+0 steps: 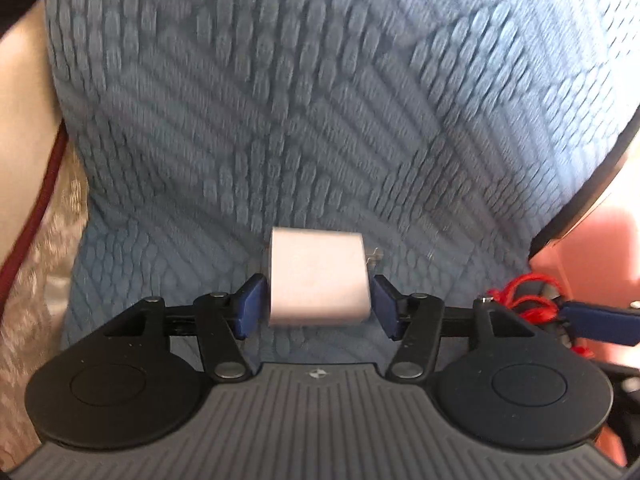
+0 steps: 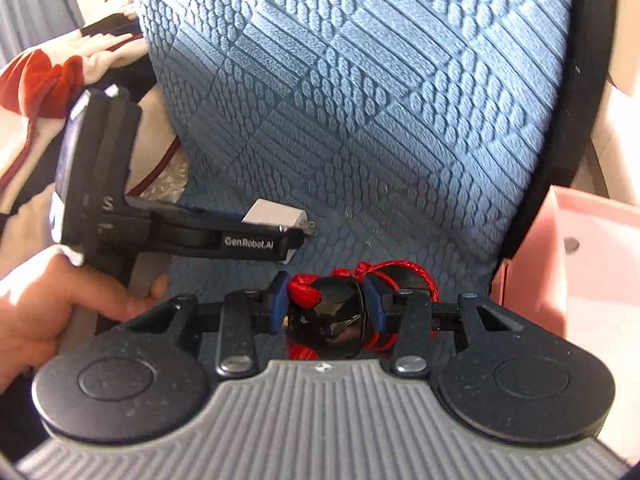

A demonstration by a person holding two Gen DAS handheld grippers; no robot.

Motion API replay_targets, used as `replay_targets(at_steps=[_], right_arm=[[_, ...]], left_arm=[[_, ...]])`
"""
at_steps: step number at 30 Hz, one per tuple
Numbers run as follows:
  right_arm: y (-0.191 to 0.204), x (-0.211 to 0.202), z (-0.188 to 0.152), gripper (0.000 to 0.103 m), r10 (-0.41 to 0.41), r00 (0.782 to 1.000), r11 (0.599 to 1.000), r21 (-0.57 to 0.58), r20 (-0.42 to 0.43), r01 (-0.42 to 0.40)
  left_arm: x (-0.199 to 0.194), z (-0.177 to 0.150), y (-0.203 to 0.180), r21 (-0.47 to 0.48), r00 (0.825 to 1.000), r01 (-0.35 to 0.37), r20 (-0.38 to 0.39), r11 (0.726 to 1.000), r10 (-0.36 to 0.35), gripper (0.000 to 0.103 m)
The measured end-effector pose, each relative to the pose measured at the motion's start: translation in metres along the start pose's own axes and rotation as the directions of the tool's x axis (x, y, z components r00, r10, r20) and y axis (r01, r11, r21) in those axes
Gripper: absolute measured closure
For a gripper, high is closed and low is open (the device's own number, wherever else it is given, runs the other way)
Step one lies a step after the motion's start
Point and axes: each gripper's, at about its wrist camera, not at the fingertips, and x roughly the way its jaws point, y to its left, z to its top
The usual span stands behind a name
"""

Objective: Organize rigid objects
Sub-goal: 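Lift the white charger with the left gripper while the right gripper lifts the toy, then carry the charger and red-black toy in both grippers toward the pink box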

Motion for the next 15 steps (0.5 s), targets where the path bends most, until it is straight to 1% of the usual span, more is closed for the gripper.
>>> replay_targets(at_steps=[2, 8, 15], right_arm=[[-0.001, -0.003, -0.002, 0.06, -0.002, 1.0, 1.0, 0.021, 0.002, 0.002], [-0.002, -0.012, -0.011, 0.06, 0.013, 1.0, 0.997, 0.079, 0.004, -0.014], [0.01, -0.024, -0.021, 0.06, 0.032, 0.999, 0.993, 0.111, 0.014, -0.034]], left_arm=[[0.001, 0.0, -0.008, -0.001, 1.0, -0.013, 0.009, 1.0, 0.013, 0.043], [-0.004, -0.001, -0.023, -0.03, 0.999, -0.014, 0.03, 0.999, 0.015, 0.044], [-0.029, -0.013, -0.037, -0.047, 0.999, 0.017, 0.027, 0.999, -0.016, 0.045]])
